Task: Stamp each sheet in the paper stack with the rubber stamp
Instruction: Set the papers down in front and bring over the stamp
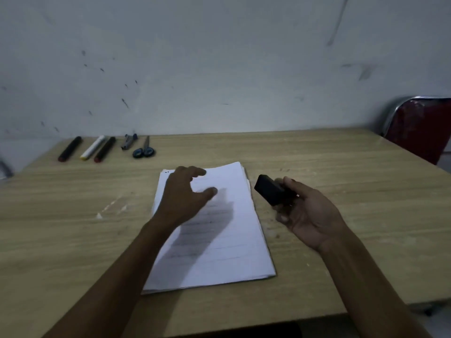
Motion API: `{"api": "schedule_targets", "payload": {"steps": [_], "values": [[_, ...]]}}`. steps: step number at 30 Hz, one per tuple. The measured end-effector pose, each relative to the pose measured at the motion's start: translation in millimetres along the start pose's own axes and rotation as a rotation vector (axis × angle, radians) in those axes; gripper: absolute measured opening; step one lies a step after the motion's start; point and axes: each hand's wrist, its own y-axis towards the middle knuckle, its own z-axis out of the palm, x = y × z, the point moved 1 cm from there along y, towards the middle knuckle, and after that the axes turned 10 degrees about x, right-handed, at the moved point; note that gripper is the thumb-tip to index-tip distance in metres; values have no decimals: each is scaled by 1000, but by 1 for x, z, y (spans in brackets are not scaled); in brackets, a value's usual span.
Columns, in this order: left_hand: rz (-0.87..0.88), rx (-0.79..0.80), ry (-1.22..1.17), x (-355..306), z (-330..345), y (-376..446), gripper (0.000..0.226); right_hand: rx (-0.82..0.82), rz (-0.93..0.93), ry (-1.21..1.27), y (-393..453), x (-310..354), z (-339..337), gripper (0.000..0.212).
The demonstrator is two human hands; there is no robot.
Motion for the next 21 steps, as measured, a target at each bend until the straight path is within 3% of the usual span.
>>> {"api": "schedule_targets", "payload": {"steps": [8,14,18,21], "values": [[94,-105,35,48,-21,-7,27,326,218,270,13,-29,32,28],[122,-86,18,52,-18,-4,24,385,261,275,20,-40,45,29],[136,-67,31,48,-17,1,23,271,80,93,16,-40,51,20],[126,-79,1,50,-16,5,23,114,-252,-406,11,-38,54,15]]}}
